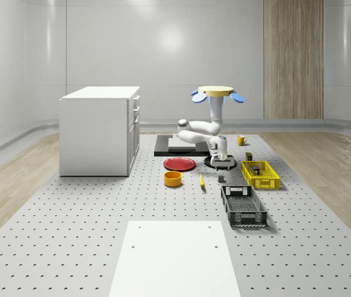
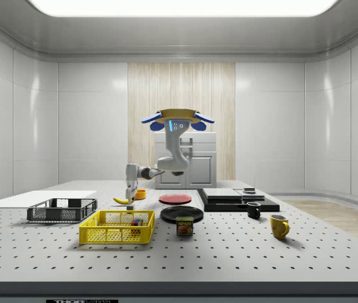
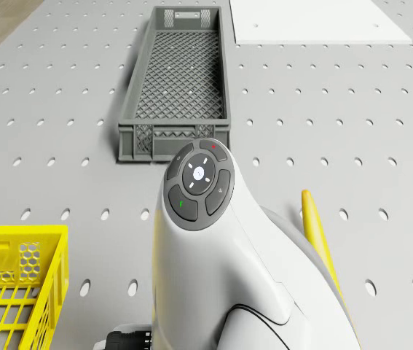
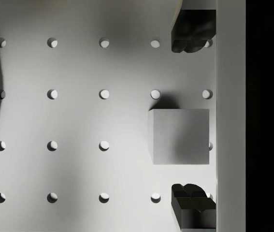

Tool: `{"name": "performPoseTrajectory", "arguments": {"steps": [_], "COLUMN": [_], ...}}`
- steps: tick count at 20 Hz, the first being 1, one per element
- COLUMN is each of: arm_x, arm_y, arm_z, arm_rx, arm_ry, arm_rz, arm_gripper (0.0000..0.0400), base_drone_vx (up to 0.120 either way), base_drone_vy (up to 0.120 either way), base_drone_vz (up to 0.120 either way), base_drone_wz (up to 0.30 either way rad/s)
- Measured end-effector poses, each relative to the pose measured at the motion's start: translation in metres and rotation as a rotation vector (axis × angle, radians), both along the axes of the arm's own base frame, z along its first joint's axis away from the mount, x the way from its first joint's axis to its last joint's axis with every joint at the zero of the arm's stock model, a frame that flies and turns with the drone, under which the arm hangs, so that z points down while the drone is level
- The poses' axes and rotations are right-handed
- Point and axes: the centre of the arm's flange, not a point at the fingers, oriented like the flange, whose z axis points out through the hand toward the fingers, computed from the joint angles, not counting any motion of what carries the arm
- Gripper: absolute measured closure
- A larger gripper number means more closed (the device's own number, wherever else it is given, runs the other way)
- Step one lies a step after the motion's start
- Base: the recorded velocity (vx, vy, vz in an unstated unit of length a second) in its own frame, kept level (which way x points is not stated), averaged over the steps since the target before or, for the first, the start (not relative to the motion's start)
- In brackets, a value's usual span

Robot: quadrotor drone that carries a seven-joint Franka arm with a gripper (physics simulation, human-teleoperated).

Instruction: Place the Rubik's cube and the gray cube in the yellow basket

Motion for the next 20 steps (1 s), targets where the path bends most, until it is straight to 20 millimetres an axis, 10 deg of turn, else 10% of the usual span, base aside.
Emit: {"name": "performPoseTrajectory", "arguments": {"steps": [20], "arm_x": [0.001], "arm_y": [0.013], "arm_z": [0.030], "arm_rx": [0.000], "arm_ry": [0.000], "arm_rz": [0.000], "arm_gripper": [0.0000], "base_drone_vx": [0.000], "base_drone_vy": [0.000], "base_drone_vz": [-0.008], "base_drone_wz": [0.000]}}
